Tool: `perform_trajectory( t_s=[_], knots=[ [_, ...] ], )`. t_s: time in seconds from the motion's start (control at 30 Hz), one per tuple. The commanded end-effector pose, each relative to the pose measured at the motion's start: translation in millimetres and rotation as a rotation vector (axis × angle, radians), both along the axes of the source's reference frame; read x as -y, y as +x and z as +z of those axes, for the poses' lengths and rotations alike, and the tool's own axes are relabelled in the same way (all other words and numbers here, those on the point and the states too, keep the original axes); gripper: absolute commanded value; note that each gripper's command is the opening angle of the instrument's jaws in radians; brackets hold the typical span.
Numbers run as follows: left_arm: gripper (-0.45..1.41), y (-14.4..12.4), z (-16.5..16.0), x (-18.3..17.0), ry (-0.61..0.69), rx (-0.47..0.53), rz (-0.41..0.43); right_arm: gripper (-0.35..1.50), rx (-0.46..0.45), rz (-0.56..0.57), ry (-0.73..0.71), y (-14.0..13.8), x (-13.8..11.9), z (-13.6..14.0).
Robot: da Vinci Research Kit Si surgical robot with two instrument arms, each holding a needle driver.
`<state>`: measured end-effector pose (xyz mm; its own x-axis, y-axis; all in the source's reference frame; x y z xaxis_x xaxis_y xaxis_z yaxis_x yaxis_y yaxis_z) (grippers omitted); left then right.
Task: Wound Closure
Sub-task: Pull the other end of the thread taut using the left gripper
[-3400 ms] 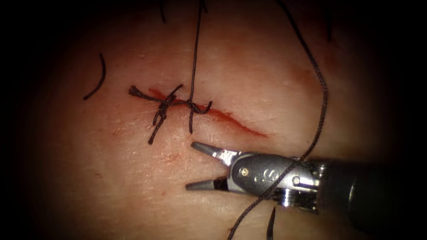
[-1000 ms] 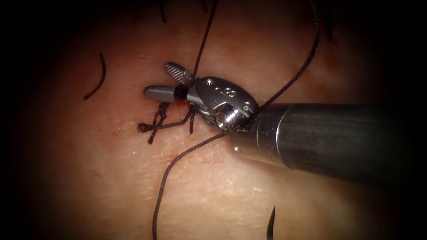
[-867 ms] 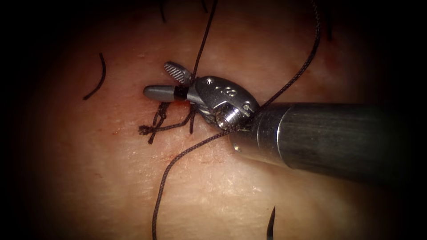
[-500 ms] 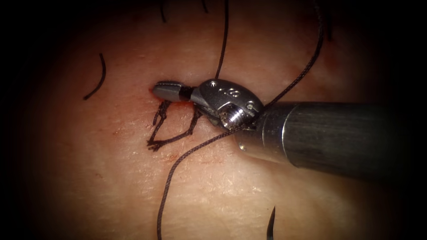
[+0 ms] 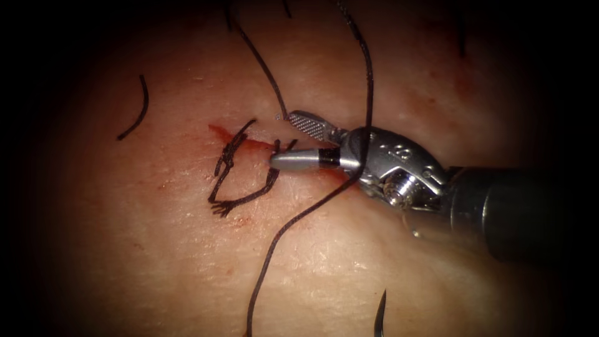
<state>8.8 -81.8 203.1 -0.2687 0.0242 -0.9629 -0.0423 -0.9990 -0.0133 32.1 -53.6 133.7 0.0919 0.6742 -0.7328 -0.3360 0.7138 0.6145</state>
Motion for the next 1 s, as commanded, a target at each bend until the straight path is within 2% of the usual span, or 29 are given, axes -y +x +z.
perform_trajectory(
  t_s=[0.03,0.07,0.1,0.2,0.37,0.4,0.57,0.67,0.7,0.77,0.83,0.9,1.0],
  knots=[
    [-0.45,0.7,0.6,0.4,-0.002,-0.003,-0.007,1.36,-0.003,-0.011,0.000,-0.9,0.9,0.2],
    [-0.45,1.6,0.6,0.6,-0.004,-0.007,-0.011,1.36,-0.005,-0.015,0.000,-1.4,1.1,0.0],
    [-0.45,3.6,0.6,1.0,-0.008,-0.017,-0.017,1.36,-0.011,-0.025,0.000,-2.6,1.7,-0.4],
    [-0.45,6.5,0.5,1.6,-0.014,-0.025,-0.032,1.36,-0.016,-0.037,-0.005,-4.0,2.2,-0.9],
    [-0.45,10.3,0.3,2.5,-0.013,-0.047,-0.053,1.35,-0.010,-0.036,-0.012,-5.2,2.5,-1.0],
    [-0.45,11.7,0.4,2.8,-0.007,-0.057,-0.064,1.35,-0.005,-0.037,-0.024,-5.4,2.5,-1.0],
    [-0.45,14.0,1.0,3.0,-0.008,-0.105,-0.091,1.35,-0.001,-0.035,-0.032,-5.2,2.6,-0.7],
    [-0.45,15.6,2.1,2.6,-0.021,-0.191,-0.116,1.35,0.000,-0.034,-0.032,-5.0,2.6,-0.6],
    [-0.45,16.5,2.8,2.5,-0.031,-0.259,-0.098,1.35,0.000,-0.034,-0.033,-5.0,2.6,-0.6],
    [-0.45,17.4,3.4,2.6,-0.031,-0.311,-0.084,1.35,-0.001,-0.034,-0.034,-5.0,2.7,-0.6],
    [-0.45,18.4,4.0,2.8,-0.026,-0.343,-0.073,1.35,0.001,-0.033,-0.035,-5.1,2.9,-0.5],
    [-0.45,21.1,4.5,3.2,-0.017,-0.367,-0.078,1.35,0.002,-0.033,-0.039,-5.1,3.3,-0.3],
    [-0.45,23.3,4.6,3.2,-0.017,-0.385,-0.089,1.33,0.003,-0.032,-0.044,-4.9,3.7,0.0]
  ],
)
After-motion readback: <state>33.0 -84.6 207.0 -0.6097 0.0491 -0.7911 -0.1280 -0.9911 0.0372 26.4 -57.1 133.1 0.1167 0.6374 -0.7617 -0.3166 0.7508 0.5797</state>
